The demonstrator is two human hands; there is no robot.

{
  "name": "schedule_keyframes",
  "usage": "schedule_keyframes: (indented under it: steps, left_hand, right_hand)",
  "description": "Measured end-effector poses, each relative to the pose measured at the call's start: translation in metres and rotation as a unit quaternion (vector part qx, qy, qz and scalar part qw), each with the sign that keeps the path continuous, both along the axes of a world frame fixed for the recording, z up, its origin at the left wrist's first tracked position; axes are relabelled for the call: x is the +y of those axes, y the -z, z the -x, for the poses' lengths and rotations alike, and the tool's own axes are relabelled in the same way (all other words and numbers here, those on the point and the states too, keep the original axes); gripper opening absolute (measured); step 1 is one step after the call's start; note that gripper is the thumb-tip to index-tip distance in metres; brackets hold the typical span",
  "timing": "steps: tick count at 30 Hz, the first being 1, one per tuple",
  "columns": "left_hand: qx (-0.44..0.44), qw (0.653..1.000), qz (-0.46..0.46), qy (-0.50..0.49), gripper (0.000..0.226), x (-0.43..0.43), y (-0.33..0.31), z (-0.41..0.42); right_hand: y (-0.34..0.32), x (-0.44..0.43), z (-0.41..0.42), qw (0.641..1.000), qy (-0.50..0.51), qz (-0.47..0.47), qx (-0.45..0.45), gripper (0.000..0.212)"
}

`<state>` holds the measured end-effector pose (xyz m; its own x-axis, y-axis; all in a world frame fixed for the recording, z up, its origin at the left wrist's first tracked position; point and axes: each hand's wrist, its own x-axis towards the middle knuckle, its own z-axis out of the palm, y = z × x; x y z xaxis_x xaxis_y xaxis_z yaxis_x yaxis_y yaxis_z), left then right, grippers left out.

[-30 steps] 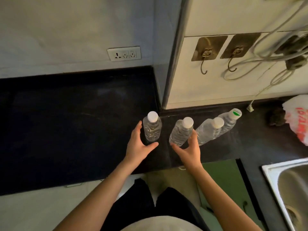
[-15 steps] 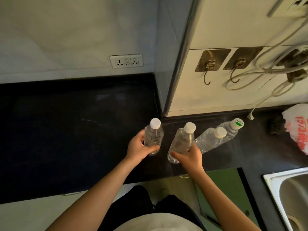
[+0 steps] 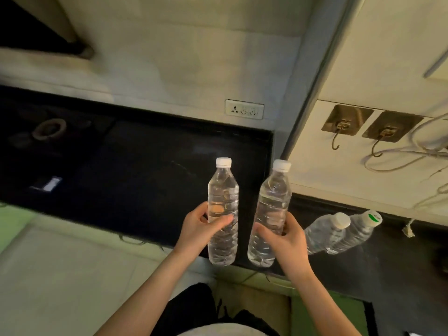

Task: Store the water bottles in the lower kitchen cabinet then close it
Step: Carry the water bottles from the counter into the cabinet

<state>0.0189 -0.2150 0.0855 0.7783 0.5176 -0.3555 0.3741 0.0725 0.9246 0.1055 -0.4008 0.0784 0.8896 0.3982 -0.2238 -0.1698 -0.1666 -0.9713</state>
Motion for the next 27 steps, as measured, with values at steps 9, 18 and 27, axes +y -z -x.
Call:
schedule_keyframes:
  steps: [9, 18, 27]
  left_hand:
    - [0.013, 0.982, -0.006, -0.191, 0.017, -0.003, -0.004, 0.114]
    - [0.02, 0.916, -0.019, -0.4, 0.037, 0.016, 0.009, 0.273]
    - [0.046, 0.828, -0.029, -0.558, 0.035, 0.041, 0.023, 0.483]
  right_hand:
    - [0.01, 0.046, 0.053, 0.984, -0.17, 0.037, 0.032, 0.032]
    - [0.014, 0.138, 0.159, 0.935, -0.35, 0.063, 0.016, 0.038]
    - [0.027, 0.226, 0.354, 0.877, -0.477, 0.055, 0.011, 0.033]
